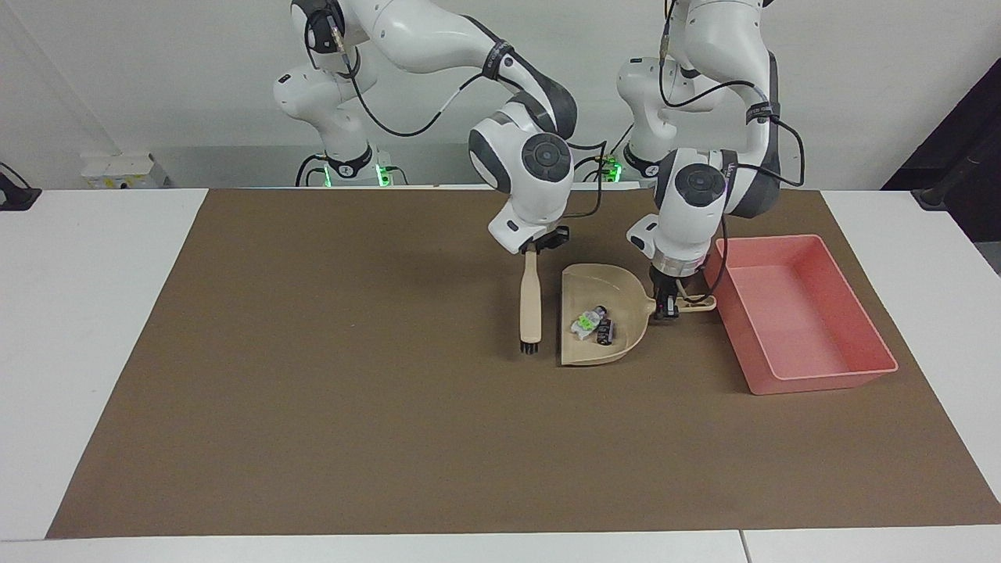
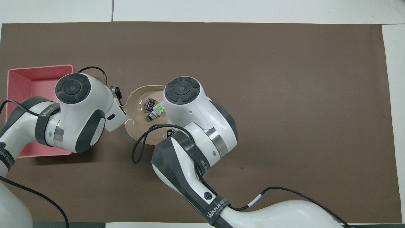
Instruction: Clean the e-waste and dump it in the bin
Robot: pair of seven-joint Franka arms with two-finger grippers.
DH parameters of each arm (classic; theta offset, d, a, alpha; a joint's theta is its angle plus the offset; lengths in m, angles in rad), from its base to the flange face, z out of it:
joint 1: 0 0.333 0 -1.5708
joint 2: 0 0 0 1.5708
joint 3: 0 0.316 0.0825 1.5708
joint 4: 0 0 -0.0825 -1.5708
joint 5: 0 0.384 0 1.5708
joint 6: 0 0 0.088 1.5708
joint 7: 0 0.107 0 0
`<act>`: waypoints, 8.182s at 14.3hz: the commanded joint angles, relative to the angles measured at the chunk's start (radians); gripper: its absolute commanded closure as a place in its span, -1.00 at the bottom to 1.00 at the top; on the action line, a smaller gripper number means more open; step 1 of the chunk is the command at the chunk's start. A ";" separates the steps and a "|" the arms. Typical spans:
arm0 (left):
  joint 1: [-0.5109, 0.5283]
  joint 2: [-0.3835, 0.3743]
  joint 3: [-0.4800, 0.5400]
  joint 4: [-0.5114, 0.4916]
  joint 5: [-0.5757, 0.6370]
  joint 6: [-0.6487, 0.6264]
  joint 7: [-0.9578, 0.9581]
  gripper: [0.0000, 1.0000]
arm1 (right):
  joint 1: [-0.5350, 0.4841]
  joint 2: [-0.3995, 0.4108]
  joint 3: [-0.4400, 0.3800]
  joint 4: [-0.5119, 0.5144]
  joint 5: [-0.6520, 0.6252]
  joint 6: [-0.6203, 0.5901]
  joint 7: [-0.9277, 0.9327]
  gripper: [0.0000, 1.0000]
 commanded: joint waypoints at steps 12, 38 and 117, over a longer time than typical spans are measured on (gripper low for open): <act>0.487 0.000 0.008 0.366 -0.216 -0.318 0.479 1.00 | -0.653 -0.451 0.006 -0.503 -0.199 -0.123 -0.740 0.98; 0.468 -0.095 -0.005 0.336 0.426 -0.330 0.353 1.00 | -0.852 -0.513 0.007 -0.844 -0.303 0.277 -0.810 0.77; 0.292 -0.098 0.015 0.552 -0.119 -0.852 -1.277 -0.96 | -0.744 -0.449 -0.065 -0.100 -0.196 -0.212 -0.727 -0.99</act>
